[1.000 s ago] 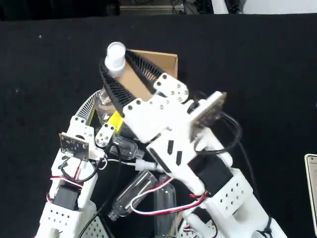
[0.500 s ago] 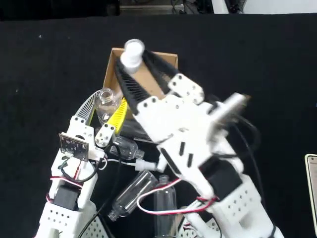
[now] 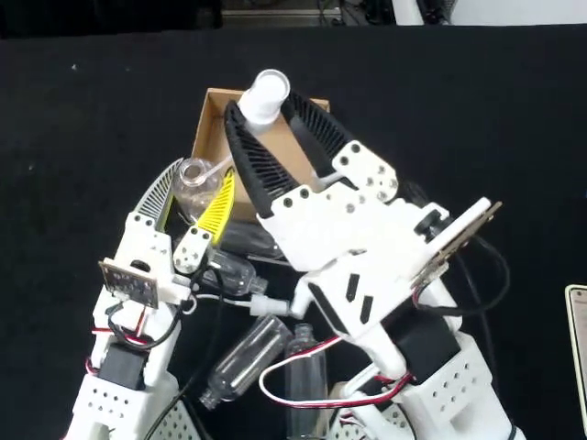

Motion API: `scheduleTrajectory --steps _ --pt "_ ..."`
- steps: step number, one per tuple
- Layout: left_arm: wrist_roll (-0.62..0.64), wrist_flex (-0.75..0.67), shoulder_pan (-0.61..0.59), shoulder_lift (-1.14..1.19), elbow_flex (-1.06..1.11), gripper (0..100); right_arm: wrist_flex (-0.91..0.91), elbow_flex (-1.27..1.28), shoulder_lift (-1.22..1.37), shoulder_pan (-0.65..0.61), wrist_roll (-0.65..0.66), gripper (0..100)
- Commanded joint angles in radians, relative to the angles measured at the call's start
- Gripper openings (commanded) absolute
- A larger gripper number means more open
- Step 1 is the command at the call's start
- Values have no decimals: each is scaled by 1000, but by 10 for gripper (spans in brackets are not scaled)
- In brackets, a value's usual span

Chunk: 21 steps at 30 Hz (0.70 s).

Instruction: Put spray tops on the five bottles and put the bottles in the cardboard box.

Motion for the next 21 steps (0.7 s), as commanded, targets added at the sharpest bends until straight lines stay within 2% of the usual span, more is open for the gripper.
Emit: scheduleTrajectory --steps 1,13,21 --pt "6 -26 8 -21 19 58 -37 -62 -28 17 12 10" --pt "8 -28 12 -21 19 58 -37 -65 -31 17 11 10" --pt "5 -25 91 -21 19 58 -29 -71 -90 17 11 10"
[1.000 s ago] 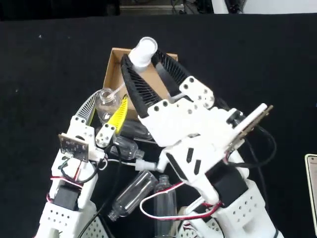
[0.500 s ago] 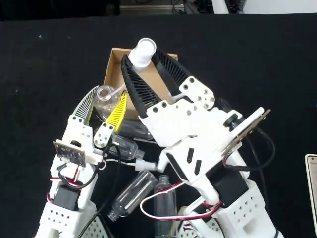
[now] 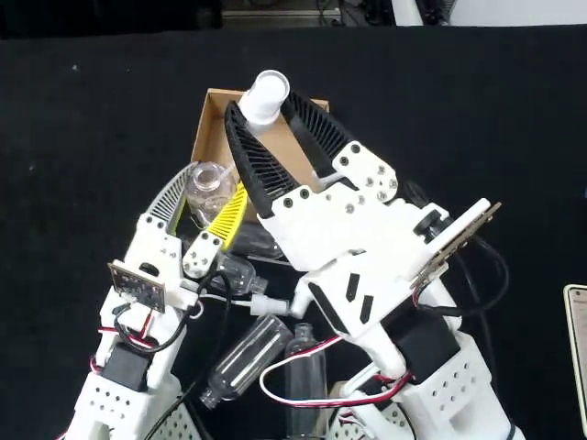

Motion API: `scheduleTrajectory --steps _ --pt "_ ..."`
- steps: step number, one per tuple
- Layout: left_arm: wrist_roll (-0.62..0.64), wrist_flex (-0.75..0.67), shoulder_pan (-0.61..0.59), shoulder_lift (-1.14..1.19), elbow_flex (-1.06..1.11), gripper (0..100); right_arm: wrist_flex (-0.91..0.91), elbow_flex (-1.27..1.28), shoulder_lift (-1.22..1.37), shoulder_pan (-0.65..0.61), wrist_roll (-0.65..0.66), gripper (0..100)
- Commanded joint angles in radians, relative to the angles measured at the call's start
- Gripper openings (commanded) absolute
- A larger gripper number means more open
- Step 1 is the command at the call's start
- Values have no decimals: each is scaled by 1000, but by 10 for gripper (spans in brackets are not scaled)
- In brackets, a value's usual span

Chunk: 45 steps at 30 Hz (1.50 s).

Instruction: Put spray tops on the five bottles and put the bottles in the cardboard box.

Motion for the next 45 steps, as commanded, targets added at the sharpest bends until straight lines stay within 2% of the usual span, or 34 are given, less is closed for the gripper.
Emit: scheduleTrajectory --steps 1,9,26,29,34,37,42,45 --pt "6 -23 21 -21 19 58 -29 -68 -84 17 9 10" --pt "6 -23 21 -21 19 58 15 -70 -128 17 17 10" --pt "6 -23 21 -21 19 58 20 -87 71 14 20 11" --pt "6 -23 21 -21 19 58 28 -84 81 -9 84 11" --pt "6 -23 21 -21 19 58 140 -88 91 -167 253 11" --pt "6 -23 21 -21 19 58 183 -90 93 -201 321 15" --pt "6 -23 22 -21 19 58 275 -91 93 -206 327 159" --pt "6 -23 21 -21 19 58 295 -114 93 -206 327 180"
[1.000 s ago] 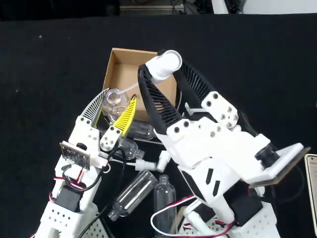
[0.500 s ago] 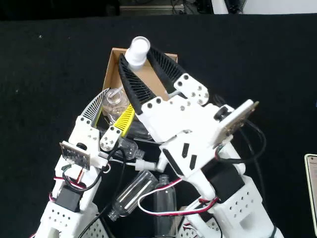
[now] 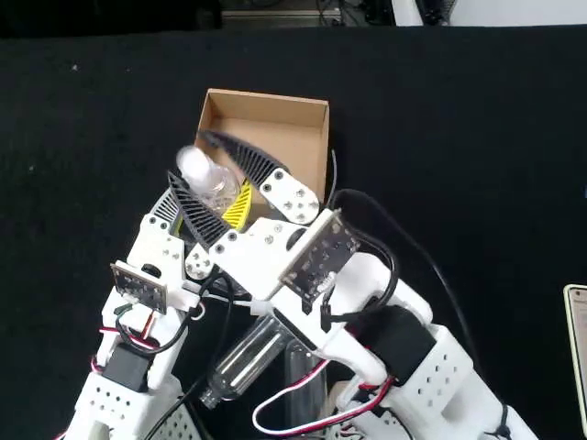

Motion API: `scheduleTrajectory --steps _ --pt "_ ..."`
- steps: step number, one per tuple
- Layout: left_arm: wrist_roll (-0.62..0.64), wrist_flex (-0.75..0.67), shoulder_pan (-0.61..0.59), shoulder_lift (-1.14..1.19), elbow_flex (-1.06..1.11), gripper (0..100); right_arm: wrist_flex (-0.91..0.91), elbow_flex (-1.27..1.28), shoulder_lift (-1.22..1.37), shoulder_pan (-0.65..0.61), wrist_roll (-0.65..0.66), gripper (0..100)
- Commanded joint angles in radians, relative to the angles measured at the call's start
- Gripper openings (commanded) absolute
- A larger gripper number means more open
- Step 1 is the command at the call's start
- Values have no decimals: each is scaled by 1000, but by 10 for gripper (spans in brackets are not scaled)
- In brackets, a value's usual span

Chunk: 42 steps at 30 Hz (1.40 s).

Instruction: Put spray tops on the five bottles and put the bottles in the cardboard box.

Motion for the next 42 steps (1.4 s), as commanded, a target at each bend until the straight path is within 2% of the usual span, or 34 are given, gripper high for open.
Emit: scheduleTrajectory --steps 1,8,11,15,19,22,25,27,32,35,42 --pt "6 -23 5 -21 19 58 20 -116 7 -12 8 172" --pt "6 -23 7 -21 19 58 183 -295 -1 18 8 87" --pt "6 -23 8 -21 19 58 264 -357 8 150 8 65" --pt "6 -23 8 -21 19 58 302 -323 65 394 -8 64" --pt "6 -23 5 -21 19 58 374 -246 183 592 -216 65" --pt "6 -23 5 -21 19 58 419 -197 300 674 -339 93" --pt "6 -23 5 -21 19 58 414 -166 423 681 -390 204" --pt "6 -23 5 -21 19 58 390 -159 503 678 -396 239" --pt "6 -23 5 -21 19 58 221 -131 699 632 -480 176" --pt "6 -23 5 -21 19 58 135 -127 797 617 -479 182" --pt "5 -23 5 -21 19 58 98 -153 926 615 -479 181"
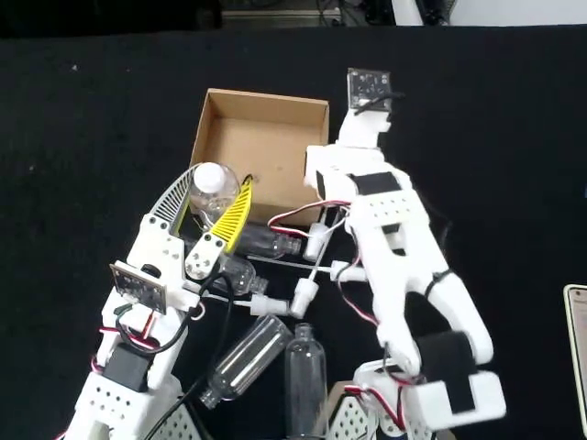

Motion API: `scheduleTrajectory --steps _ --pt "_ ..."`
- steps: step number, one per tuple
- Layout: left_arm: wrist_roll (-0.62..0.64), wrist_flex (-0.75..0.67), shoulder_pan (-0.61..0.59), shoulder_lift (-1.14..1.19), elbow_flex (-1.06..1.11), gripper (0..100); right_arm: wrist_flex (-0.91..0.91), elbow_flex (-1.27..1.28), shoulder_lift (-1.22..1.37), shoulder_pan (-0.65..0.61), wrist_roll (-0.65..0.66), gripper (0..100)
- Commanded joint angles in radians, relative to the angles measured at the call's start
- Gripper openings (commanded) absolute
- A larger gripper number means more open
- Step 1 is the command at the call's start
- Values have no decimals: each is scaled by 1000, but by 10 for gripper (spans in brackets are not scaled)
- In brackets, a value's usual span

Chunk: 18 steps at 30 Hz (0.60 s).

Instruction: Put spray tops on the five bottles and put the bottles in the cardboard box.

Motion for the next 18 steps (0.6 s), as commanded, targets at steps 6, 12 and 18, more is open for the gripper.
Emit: scheduleTrajectory --steps 6,12,18 --pt "5 -23 7 -21 19 58 -31 -56 119 -21 -8 181" --pt "5 -23 7 -21 19 58 -25 -96 199 -21 155 77" --pt "5 -23 7 -21 19 58 -23 -111 226 -15 339 9"
